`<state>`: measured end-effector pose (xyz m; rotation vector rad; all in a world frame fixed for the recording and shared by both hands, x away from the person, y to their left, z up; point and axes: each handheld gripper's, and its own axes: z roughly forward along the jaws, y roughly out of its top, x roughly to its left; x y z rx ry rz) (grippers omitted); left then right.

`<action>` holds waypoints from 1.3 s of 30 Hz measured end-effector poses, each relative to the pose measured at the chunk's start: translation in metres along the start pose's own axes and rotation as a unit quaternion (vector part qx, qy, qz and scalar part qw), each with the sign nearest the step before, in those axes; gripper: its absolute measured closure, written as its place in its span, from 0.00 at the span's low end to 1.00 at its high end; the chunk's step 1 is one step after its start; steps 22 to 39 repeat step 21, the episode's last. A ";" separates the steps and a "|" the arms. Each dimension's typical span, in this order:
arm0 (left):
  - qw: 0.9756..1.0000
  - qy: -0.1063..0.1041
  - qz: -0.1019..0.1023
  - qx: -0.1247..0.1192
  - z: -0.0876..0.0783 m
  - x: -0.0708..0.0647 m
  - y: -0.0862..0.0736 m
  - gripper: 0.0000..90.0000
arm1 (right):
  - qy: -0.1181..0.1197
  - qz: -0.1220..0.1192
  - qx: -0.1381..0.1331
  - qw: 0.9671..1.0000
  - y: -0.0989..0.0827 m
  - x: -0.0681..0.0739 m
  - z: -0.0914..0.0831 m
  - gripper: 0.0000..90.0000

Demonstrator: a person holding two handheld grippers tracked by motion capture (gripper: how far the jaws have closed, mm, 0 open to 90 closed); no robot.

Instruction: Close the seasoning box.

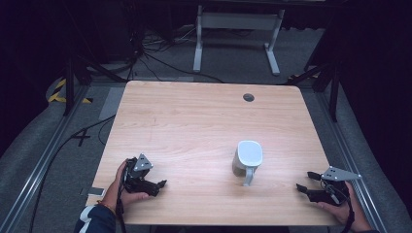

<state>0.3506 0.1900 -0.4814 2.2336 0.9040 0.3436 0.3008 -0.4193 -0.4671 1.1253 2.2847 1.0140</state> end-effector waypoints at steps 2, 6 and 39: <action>1.000 0.001 0.007 -0.002 0.000 0.001 0.000 0.02 | 0.000 0.001 0.000 1.000 0.000 0.000 0.000 0.31; 1.000 -0.002 -0.001 -0.002 0.001 0.000 0.000 0.02 | 0.001 0.001 0.000 1.000 0.000 0.000 0.000 0.31; 1.000 -0.003 0.001 -0.002 0.001 0.001 0.000 0.02 | 0.000 0.001 0.001 1.000 0.000 0.000 0.000 0.31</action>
